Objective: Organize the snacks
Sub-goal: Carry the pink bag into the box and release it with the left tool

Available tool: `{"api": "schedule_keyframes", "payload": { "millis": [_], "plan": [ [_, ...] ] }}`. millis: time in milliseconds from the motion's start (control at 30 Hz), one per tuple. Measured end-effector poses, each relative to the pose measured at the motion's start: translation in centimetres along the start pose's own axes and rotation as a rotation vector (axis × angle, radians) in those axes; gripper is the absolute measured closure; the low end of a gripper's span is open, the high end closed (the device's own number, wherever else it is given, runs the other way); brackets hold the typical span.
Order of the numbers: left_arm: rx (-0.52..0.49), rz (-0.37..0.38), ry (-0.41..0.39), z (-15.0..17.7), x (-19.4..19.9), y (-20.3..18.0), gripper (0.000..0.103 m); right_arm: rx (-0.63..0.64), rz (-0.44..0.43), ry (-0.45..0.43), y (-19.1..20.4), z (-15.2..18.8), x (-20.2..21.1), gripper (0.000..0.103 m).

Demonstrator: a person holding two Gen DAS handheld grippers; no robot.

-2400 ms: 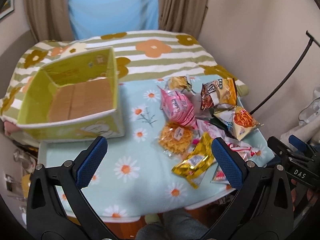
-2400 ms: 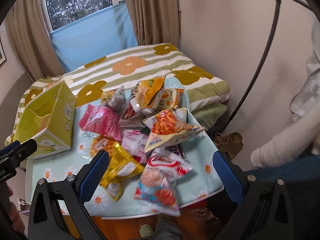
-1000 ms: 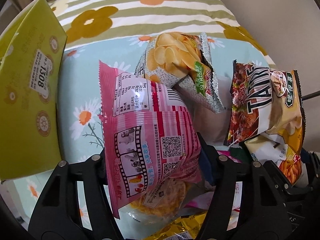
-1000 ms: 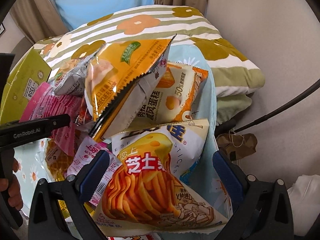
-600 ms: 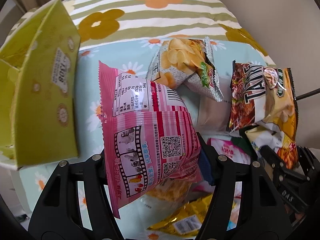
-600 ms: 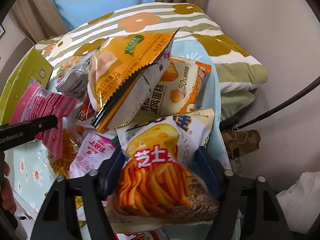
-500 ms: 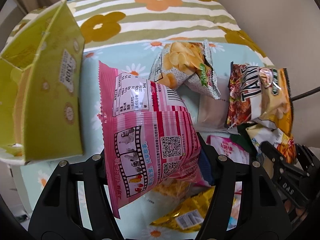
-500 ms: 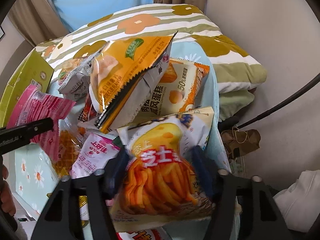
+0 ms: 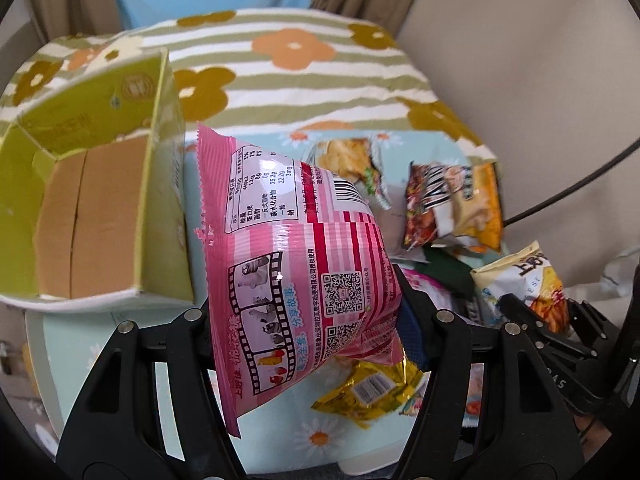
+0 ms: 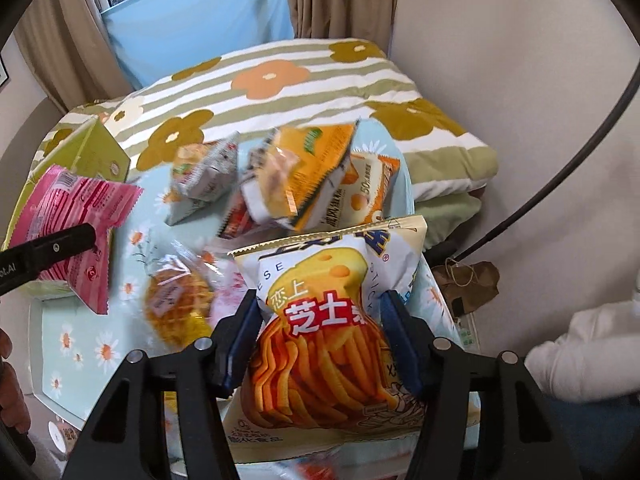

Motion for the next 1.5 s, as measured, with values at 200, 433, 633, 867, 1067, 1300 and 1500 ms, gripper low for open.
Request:
{"api": "schedule_keyframes", "payload": {
  "millis": [200,433,633,867,1067,1300,1500],
  "plan": [
    [-0.017,0.043,-0.076,-1.5,4.4,3.2,0.041,0.012,-0.006,-0.070,4.8,-1.5,3.1,0.047],
    [0.043,0.011,-0.160,-4.0,8.7,11.0,0.041,0.061,-0.095,-0.164,13.1,-5.5,4.6,0.047],
    [0.113,-0.037,-0.201,-5.7,10.8,18.9,0.041,0.131,-0.159,-0.199,20.4,-8.7,4.3,0.047],
    [0.159,-0.084,-0.149,-7.1,9.4,27.1,0.041,0.178,-0.198,-0.174,27.5,-10.9,1.9,0.047],
    [0.166,-0.076,-0.035,-7.3,5.9,31.7,0.041,0.182,-0.204,-0.112,31.5,-11.3,-0.4,0.047],
    [0.138,-0.093,0.046,-6.4,3.1,32.1,0.016,0.199,-0.199,-0.043,33.9,-10.6,-2.3,0.047],
    [0.116,-0.165,0.039,-5.3,3.5,32.3,0.005,0.203,-0.212,-0.018,34.2,-10.5,-3.5,0.047]
  ]
}}
Point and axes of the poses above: each gripper's, at about its wrist camera, not at the fingertips, and x roughly against the way its jaws point, y to its left, z to its underside, the point moved 3 cm from there along -x, roughly the way its jaws point, and after that the axes turned 6 degrees about x, right-handed, at the moved point
